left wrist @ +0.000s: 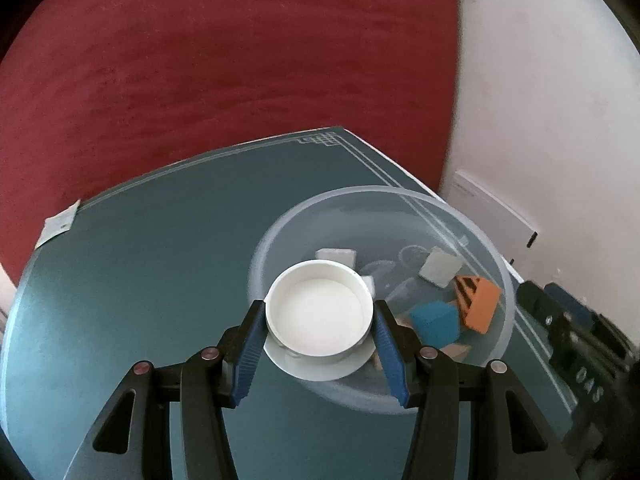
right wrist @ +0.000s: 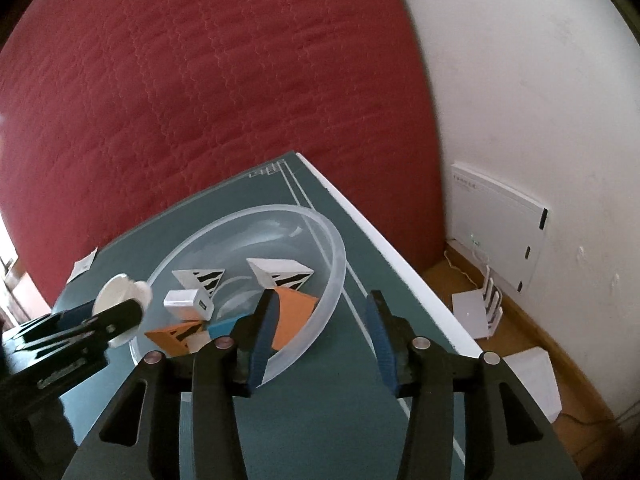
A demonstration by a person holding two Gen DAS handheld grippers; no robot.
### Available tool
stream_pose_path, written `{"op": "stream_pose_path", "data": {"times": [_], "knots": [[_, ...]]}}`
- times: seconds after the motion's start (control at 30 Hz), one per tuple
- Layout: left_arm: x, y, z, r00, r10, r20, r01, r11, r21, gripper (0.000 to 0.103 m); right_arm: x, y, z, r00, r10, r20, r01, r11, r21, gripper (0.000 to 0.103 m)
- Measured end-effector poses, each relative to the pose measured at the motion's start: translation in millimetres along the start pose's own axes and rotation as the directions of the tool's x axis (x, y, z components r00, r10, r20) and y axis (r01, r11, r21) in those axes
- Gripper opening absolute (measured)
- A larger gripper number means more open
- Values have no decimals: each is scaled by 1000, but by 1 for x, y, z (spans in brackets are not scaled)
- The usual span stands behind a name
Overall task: Organize rigid objects
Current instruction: 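Carry the white cup into the clear bowl and open the left gripper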
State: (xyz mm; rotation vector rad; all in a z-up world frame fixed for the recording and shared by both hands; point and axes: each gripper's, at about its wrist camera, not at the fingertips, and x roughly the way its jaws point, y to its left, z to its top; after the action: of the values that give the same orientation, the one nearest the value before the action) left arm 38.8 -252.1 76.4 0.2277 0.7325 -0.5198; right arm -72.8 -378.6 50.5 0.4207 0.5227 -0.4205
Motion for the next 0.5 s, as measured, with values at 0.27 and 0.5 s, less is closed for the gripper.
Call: {"op": "stream_pose_path", "data": {"times": [0.27,0.5], "knots": [[17,-27,7,1000,-12,-12,13,998,57,55,1,-3,-1,1000,-10,-18,10,1000,13,47],[25,-33,9,1000,-9,-18,10,998,66,55,2,-8,-1,1000,-11,-28,12,999,41,51]]}}
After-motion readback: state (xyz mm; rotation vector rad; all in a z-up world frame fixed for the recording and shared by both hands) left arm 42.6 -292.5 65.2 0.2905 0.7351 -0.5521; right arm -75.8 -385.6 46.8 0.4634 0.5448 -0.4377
